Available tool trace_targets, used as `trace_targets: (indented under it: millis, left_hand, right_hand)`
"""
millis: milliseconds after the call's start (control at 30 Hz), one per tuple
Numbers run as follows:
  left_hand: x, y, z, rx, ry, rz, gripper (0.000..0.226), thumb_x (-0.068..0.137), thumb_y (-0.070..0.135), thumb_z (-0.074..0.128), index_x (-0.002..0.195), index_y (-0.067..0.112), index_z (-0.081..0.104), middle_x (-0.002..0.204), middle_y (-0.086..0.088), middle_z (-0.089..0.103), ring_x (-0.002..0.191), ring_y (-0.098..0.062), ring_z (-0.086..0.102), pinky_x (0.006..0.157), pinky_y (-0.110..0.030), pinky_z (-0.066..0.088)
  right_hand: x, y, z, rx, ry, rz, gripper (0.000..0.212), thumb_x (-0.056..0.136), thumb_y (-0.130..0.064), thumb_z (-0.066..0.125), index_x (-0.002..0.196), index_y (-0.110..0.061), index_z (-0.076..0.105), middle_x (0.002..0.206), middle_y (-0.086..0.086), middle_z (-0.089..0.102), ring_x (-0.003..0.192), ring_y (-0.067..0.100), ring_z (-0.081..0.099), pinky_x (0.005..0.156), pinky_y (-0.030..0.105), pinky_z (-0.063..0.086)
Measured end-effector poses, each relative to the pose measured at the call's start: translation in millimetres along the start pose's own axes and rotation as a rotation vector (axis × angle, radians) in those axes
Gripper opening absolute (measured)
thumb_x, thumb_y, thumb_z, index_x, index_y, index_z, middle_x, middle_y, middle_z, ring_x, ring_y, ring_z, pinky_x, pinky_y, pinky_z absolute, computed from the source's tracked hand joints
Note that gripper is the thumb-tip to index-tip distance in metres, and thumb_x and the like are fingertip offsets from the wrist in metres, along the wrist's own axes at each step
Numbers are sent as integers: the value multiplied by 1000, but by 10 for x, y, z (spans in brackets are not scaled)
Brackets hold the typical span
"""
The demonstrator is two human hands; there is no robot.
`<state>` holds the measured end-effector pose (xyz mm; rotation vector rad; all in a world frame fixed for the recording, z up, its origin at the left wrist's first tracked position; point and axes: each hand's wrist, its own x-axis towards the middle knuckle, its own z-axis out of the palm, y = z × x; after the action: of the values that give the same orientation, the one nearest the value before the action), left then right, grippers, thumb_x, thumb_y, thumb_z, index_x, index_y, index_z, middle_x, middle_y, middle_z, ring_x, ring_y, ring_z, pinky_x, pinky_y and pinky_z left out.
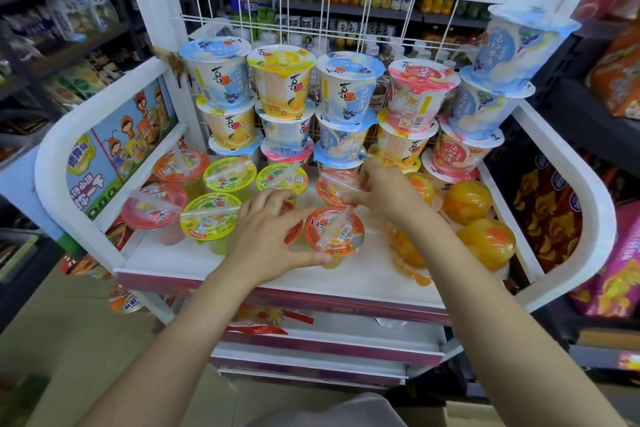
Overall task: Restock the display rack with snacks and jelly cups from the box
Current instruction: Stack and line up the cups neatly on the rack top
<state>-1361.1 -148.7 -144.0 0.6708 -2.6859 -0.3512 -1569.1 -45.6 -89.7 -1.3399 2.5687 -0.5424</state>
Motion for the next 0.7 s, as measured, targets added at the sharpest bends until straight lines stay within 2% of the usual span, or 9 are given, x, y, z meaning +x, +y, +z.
trace_targets:
  millis: [133,333,500,567,633,700]
  left_hand:
    - [8,8,-14,10,-17,-7,102,54,104,26,133,46,56,145,6,44,137,-19,28,109,-43,25]
    - [8,11,-17,5,-21,-7,104,53,104,24,134,47,55,147,7,42,138,-19,26,110,-42,23]
    - [13,2,-10,12,-26,-6,105,53,105,24,135,46,55,147,7,41,139,-19,26,111,-42,22]
    - [8,5,-14,14,-31,-4,105,53,105,23,135,46,54,147,7,41,139,-19,26,112,-43,23]
    - [8,9,-21,13,-31,-6,105,53,104,24,135,47,54,147,6,41,139,-20,26,112,-43,23]
    - [12,9,-23,15,-31,-5,105,53,104,24,135,46,54,148,6,41,139,-20,26,112,-44,23]
  right_hand:
    - [14,16,2,-12,-5,5,41,83,-40,76,98,-7,57,88,6,59,80,22,51,63,33,37]
    - [50,21,57,65,5,-33,40,81,-37,79,98,-7,59,90,5,61,83,22,54,74,38,46]
    - [50,45,72,79,4,-29,41,80,-39,79,100,-9,60,94,4,64,87,23,58,74,36,46]
    - [46,67,71,116,-9,-34,46,80,-43,79,109,-13,60,100,-1,62,92,20,57,74,31,45]
    - [37,54,68,171,-40,-55,62,80,-45,78,132,-19,54,113,-6,57,103,15,54,82,25,42]
    - [43,32,87,191,-57,-54,70,82,-43,76,143,-22,49,123,-5,58,114,15,54,88,24,40]
